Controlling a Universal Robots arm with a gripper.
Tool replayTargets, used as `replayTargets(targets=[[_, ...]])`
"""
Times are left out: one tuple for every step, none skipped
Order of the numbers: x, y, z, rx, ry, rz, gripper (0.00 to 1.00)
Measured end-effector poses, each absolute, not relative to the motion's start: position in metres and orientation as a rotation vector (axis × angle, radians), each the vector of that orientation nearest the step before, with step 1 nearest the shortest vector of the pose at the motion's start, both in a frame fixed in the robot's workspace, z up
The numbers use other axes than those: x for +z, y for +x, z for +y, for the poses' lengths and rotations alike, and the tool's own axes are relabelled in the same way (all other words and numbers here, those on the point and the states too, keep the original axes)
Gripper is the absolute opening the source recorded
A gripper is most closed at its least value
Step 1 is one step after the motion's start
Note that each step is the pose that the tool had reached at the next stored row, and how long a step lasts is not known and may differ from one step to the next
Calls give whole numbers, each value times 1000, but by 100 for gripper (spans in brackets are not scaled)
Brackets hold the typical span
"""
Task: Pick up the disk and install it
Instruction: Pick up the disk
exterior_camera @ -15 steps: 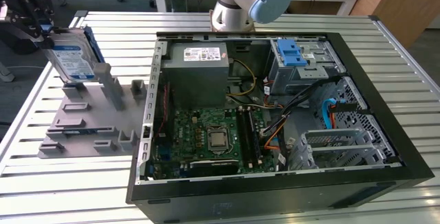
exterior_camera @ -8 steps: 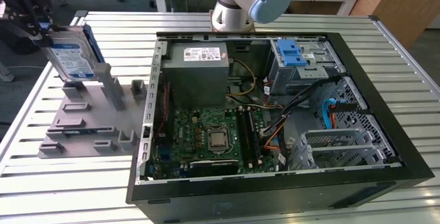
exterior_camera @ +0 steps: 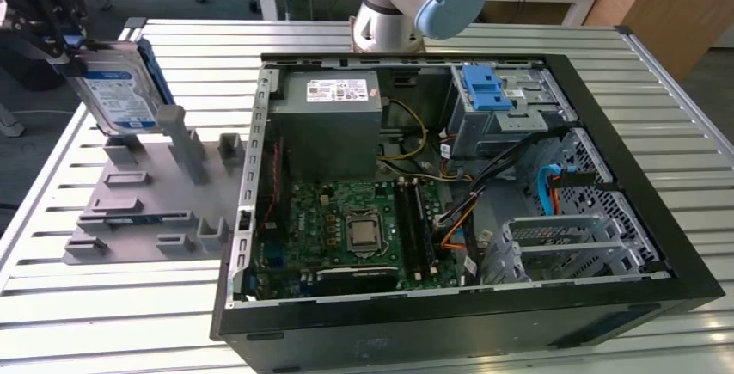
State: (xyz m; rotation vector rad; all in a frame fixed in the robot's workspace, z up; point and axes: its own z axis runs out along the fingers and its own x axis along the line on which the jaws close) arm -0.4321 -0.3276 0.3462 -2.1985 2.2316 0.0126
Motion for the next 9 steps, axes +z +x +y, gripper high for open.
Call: replayTargets(targets=[[347,-432,-328,13,-2199,2232,36],[347,-432,-328,13,-2199,2232,36],[347,-432,-328,13,-2199,2232,36],[347,-432,-328,13,-2199,2232,36],[348,-432,-328,13,-2199,2232,36],[348,-432,-328,13,-2198,2232,36],[348,-432,-328,13,-2199,2232,36],[348,-432,-328,13,-2199,2232,36],[349,-432,-328,13,-2199,2232,36]])
